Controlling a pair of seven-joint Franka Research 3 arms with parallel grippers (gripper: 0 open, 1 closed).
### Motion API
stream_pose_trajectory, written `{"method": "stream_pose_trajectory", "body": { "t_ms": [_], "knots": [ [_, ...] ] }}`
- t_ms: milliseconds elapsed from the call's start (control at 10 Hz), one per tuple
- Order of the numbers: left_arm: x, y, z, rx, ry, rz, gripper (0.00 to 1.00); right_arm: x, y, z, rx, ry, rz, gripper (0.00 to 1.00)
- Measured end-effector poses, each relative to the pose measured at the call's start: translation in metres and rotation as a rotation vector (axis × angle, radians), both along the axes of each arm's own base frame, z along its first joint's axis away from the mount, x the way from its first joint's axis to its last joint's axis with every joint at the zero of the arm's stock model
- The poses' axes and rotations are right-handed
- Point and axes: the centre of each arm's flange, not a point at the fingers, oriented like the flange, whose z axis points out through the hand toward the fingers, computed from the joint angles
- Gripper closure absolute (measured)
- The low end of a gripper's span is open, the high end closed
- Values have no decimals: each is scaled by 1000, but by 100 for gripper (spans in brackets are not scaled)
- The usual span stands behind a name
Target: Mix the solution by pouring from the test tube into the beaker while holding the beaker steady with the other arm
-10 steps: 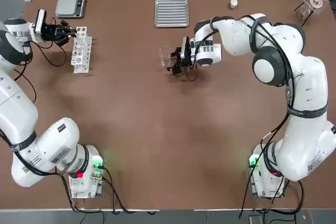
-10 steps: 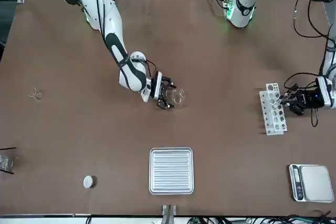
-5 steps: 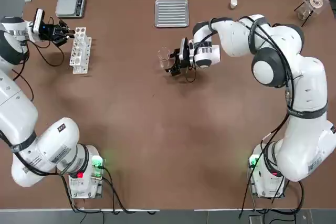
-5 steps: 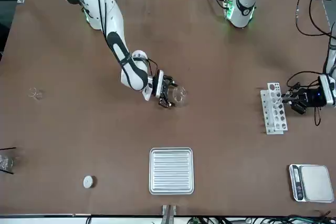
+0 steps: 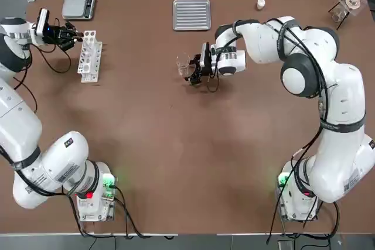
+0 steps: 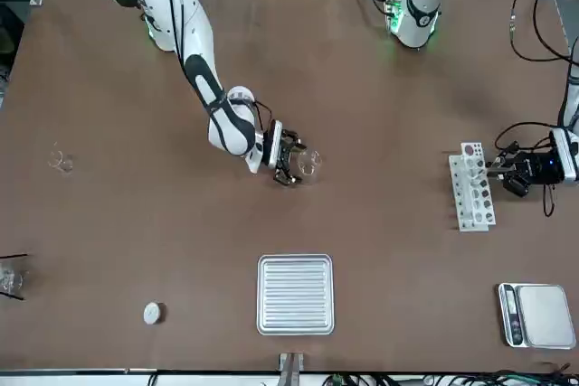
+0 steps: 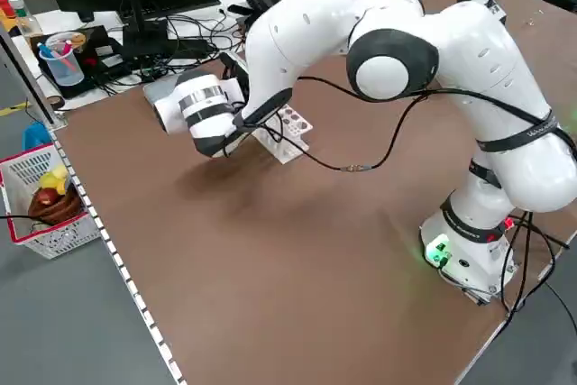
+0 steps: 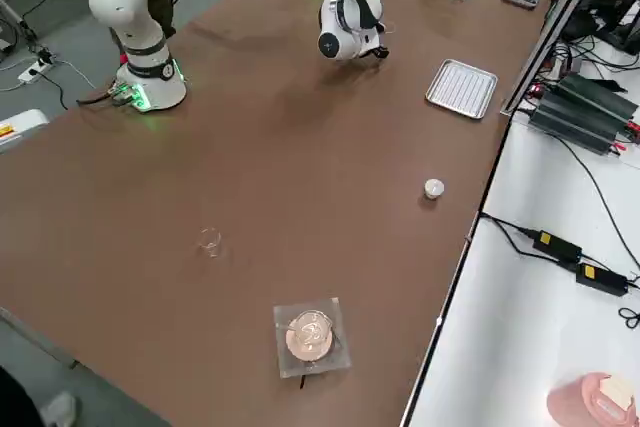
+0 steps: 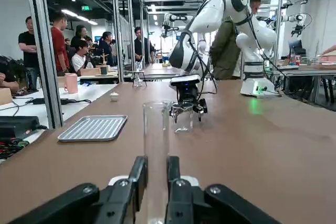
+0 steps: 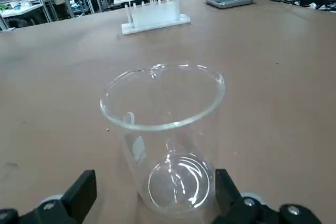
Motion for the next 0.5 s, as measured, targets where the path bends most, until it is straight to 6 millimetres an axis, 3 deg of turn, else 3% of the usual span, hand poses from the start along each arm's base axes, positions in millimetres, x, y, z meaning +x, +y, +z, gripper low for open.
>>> {"method": "stream_pose_trajectory", "body": {
  "t_ms": [500],
  "knots": [
    [0, 0, 11, 1, 6, -6, 79, 0, -1, -2, -11, -50, 17, 0]
  ]
}}
